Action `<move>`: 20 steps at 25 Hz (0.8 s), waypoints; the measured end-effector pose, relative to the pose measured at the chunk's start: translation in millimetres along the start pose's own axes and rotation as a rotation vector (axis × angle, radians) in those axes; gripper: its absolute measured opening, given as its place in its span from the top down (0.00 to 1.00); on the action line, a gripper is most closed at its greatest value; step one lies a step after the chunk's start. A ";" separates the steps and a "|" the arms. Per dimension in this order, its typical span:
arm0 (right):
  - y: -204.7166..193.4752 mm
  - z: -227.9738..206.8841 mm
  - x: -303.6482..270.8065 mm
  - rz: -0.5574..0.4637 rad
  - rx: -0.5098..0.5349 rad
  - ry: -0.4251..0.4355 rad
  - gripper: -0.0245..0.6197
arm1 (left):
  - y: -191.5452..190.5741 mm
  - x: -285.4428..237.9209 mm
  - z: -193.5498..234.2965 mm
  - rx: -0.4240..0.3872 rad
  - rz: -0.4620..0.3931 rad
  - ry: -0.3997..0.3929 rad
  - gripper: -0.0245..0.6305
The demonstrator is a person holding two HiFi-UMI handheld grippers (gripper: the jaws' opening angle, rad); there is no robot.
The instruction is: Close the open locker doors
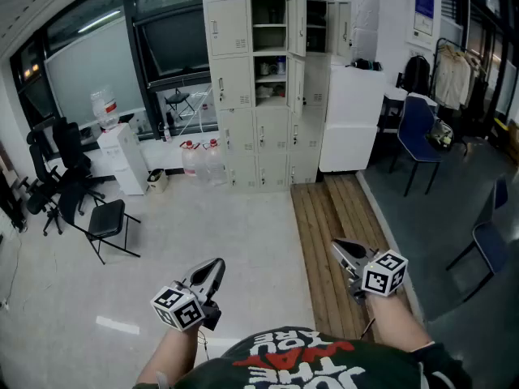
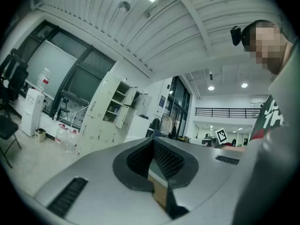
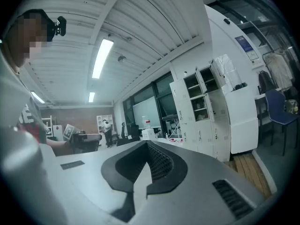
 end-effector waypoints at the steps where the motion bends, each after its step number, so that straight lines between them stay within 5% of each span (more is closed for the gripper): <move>1: 1.7 -2.8 0.2 -0.001 0.002 0.001 0.91 | 0.9 -3.4 -1.5 0.000 -0.001 -0.002 0.95; 20: 5.2 -62.6 30.7 -0.015 -0.007 0.001 0.91 | -13.2 -70.0 -39.4 0.009 0.007 -0.019 0.95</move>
Point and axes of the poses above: the fingertips, and each gripper's own axes: x backward along the fingers, z to its left, y out of its top, the point moved 7 cm from there along x, backward along the fingers, and after that the axes turned 11 degrees about x, right-handed, at the moved point
